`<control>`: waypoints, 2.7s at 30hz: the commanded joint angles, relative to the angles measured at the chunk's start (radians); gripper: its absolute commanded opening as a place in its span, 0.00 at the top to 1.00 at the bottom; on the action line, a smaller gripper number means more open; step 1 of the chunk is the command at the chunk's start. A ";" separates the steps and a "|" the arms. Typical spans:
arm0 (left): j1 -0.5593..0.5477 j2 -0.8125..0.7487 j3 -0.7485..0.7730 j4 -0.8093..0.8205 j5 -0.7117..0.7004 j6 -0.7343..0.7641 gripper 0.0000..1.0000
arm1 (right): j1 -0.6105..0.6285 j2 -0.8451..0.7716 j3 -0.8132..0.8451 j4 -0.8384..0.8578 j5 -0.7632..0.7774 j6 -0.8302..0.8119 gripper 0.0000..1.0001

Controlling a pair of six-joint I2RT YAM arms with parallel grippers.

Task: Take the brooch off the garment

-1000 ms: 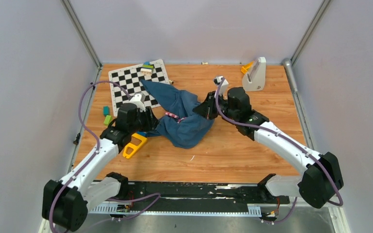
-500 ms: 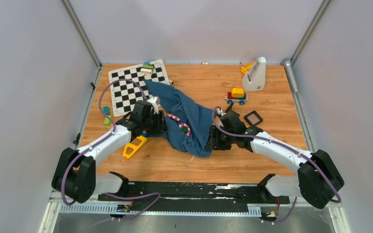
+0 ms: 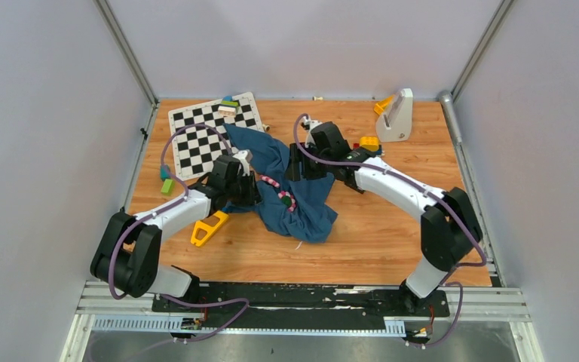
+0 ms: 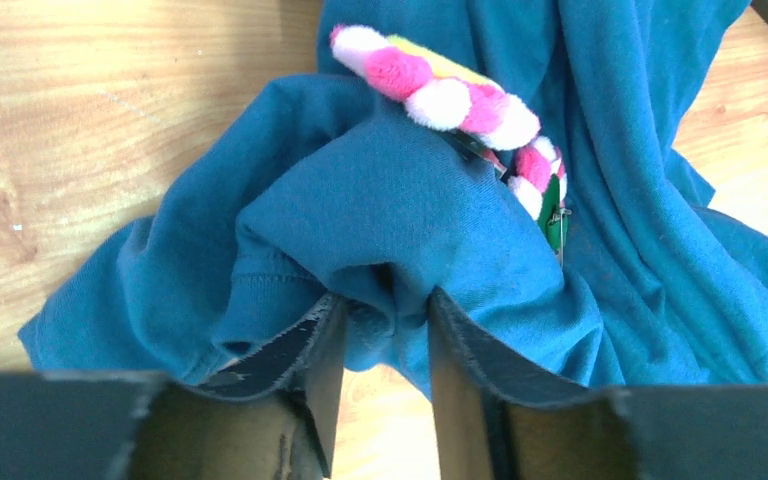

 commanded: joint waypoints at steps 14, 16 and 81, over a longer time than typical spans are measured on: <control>0.030 -0.024 -0.082 0.083 0.021 0.036 1.00 | 0.066 0.359 0.177 0.273 -0.175 -0.283 0.39; 0.030 -0.031 -0.080 0.082 0.022 0.052 1.00 | 0.088 0.381 0.187 0.276 -0.140 -0.307 0.38; 0.032 -0.147 -0.136 0.074 -0.094 0.010 1.00 | 0.080 0.383 0.281 0.097 -0.184 -0.177 0.50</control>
